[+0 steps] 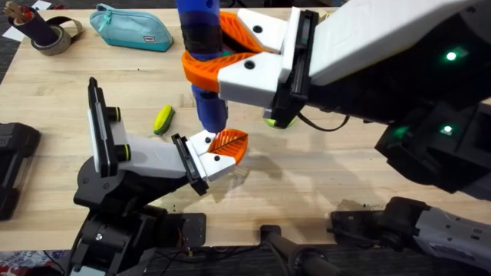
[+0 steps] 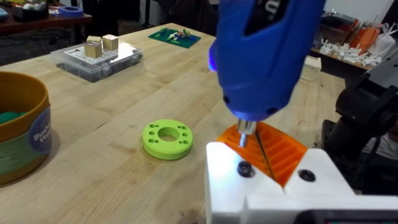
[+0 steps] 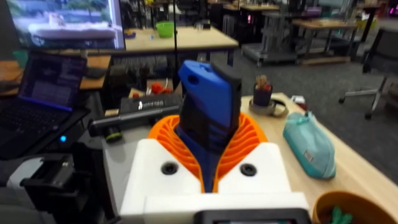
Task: Pick up the gripper from the table and insert it into the empty holder that is missing its gripper. Then pick up a screw, insert it into the mounting hole, and use the screwdriver to tighten it. Finally, clean up the table by picking up the vegetable and placing it into the bucket.
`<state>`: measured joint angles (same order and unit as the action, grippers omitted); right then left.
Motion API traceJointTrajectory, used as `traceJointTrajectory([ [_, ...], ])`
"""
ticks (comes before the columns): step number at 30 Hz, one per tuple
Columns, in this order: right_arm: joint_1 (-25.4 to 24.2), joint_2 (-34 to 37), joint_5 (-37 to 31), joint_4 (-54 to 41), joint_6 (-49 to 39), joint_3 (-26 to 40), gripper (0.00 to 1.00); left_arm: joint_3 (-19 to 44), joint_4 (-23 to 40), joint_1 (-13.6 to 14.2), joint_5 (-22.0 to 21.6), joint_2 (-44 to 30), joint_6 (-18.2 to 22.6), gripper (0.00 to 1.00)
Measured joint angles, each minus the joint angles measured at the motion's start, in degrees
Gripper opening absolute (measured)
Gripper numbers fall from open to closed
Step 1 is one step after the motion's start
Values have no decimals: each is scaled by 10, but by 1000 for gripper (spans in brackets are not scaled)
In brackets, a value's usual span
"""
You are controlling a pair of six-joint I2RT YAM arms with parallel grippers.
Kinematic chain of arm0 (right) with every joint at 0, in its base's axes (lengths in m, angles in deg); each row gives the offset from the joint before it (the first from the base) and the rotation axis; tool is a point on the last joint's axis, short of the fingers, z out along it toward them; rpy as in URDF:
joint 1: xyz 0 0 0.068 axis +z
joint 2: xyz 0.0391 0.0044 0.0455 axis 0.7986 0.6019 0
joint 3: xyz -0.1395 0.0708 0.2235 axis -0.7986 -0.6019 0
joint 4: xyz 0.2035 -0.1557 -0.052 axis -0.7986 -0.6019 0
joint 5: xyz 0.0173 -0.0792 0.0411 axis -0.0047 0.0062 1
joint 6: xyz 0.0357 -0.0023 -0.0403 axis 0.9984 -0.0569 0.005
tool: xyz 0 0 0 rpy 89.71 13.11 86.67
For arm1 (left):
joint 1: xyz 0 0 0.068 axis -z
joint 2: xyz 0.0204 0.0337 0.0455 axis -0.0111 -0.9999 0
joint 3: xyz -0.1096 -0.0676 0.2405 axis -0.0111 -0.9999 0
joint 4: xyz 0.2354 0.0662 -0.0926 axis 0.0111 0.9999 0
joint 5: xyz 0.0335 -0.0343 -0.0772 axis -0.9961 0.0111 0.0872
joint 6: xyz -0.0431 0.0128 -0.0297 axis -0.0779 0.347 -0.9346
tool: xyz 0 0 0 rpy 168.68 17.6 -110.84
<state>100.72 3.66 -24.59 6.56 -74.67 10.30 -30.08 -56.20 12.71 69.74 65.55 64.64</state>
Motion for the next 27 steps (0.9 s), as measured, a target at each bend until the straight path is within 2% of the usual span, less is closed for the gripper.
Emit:
traceJointTrajectory([
  [3,0,3,0,-14,0,-2,59,0,3,0,0,0,0,15],
  [8,0,11,10,23,4,-8,58,0,3,0,0,0,0,15],
  [12,-8,12,50,23,3,7,58,0,3,0,0,0,0,15],
  [21,-58,62,179,28,13,138,59,0,3,0,0,0,0,15],
  [27,-63,123,261,34,34,211,58,0,3,0,0,0,0,15],
])
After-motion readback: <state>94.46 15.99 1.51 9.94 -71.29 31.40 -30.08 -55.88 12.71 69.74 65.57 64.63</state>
